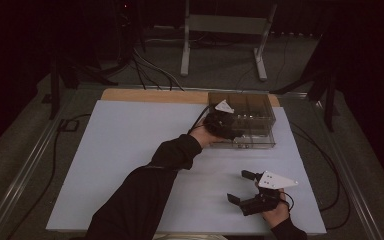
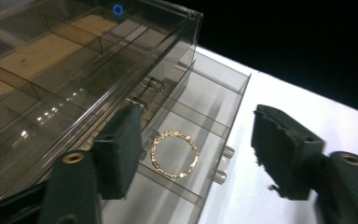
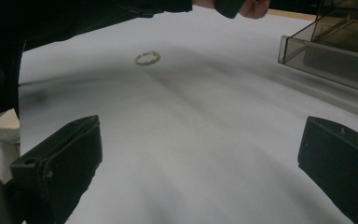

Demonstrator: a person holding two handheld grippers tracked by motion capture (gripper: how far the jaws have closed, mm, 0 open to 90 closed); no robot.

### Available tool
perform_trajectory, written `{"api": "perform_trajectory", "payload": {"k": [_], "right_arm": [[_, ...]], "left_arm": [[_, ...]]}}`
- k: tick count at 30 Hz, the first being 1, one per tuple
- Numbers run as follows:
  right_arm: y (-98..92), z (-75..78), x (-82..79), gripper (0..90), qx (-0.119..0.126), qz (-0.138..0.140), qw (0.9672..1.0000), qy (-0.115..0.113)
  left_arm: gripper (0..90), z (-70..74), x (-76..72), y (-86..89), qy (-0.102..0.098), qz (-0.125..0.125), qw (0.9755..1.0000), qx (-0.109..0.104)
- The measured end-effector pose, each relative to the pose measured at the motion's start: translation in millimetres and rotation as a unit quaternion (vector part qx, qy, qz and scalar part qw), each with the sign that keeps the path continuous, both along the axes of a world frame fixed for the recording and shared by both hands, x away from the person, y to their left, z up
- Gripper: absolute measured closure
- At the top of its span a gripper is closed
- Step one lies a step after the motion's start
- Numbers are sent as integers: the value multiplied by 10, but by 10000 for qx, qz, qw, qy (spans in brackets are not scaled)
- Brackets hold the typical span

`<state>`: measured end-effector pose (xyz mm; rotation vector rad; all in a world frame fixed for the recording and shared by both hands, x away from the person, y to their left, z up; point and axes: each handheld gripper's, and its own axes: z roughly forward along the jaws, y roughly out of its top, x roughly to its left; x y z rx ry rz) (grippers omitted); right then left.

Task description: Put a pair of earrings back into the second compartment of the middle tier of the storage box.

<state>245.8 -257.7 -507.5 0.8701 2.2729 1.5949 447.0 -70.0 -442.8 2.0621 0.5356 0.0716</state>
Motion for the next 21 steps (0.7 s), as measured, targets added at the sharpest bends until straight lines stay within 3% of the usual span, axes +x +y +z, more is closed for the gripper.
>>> {"api": "perform_trajectory", "payload": {"k": [8, 14, 21], "right_arm": [[-1, -2, 3, 0, 9, -24, 10000, -3], [-12, -1, 8, 0, 37, -52, 10000, -17], [-30, -7, 28, 0, 57, -135, 9999, -8]], "left_arm": [[179, 86, -81, 233, 124, 44, 9997, -218], [122, 198, -144, 463, 65, 148, 9992, -364], [42, 315, -223, 723, -63, 103, 9989, -451]]}}
